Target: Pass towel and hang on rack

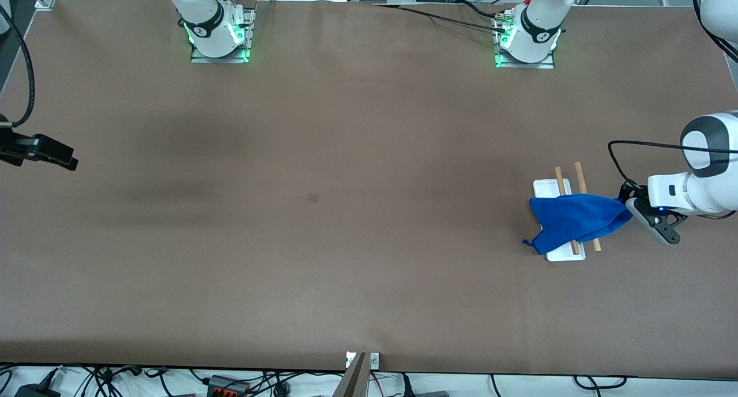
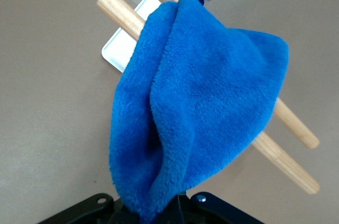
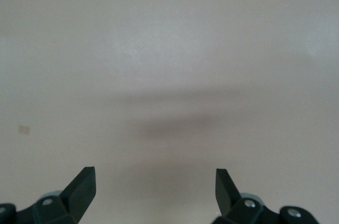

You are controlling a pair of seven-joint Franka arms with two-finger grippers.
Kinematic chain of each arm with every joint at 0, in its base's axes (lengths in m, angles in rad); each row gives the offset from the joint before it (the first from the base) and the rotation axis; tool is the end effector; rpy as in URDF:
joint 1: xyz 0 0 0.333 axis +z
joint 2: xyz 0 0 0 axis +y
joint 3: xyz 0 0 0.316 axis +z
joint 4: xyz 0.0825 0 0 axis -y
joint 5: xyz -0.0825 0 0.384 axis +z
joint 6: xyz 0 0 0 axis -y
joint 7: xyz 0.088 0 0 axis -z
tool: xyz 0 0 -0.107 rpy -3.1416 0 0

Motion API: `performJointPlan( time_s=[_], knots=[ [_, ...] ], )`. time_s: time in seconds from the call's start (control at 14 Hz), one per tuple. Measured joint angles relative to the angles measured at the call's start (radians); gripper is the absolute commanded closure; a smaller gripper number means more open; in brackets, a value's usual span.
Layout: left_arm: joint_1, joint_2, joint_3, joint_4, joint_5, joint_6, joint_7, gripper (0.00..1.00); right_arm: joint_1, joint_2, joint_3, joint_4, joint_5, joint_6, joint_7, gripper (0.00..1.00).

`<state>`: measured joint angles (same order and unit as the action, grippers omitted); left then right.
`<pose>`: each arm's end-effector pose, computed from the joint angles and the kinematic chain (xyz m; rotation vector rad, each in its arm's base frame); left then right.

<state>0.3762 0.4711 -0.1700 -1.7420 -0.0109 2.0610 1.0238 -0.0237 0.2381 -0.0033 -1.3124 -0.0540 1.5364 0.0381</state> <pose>0.6294 0.1403 0.2980 2.7494 -1.1611 -0.1026 0.6230 -0.0225 0.6028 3.0850 -0.1026 -0.0213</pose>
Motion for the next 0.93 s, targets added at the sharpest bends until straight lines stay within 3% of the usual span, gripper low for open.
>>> performJointPlan(
  time_s=[0.36,0.5,0.64,0.71,0.79,0.86,0.93],
  knots=[
    [0.003,0.030,-0.002,0.000,0.000,0.043,0.025,0.99,-0.008,-0.140,-0.006,-0.250,0.000,0.126,-0.012,0.00],
    [0.008,0.040,-0.002,0.000,0.000,0.052,0.030,0.99,-0.009,-0.182,-0.006,-0.305,0.000,0.141,-0.014,0.00],
    [0.011,0.047,-0.002,0.001,0.000,0.057,0.032,0.87,-0.009,-0.200,-0.006,-0.319,0.000,0.145,-0.022,0.00],
    [0.011,0.049,-0.003,0.001,0.000,0.058,0.033,0.76,-0.008,-0.203,-0.005,-0.321,0.000,0.149,-0.032,0.00],
    [0.011,0.050,-0.003,0.001,0.000,0.058,0.033,0.57,-0.008,-0.204,-0.004,-0.321,0.000,0.151,-0.047,0.00],
    [0.011,0.051,-0.004,0.002,0.000,0.058,0.033,0.50,-0.008,-0.204,-0.003,-0.322,0.000,0.152,-0.055,0.00],
    [0.011,0.054,-0.004,0.002,-0.001,0.058,0.033,0.35,-0.008,-0.204,-0.001,-0.322,0.000,0.152,-0.057,0.00]
  ],
)
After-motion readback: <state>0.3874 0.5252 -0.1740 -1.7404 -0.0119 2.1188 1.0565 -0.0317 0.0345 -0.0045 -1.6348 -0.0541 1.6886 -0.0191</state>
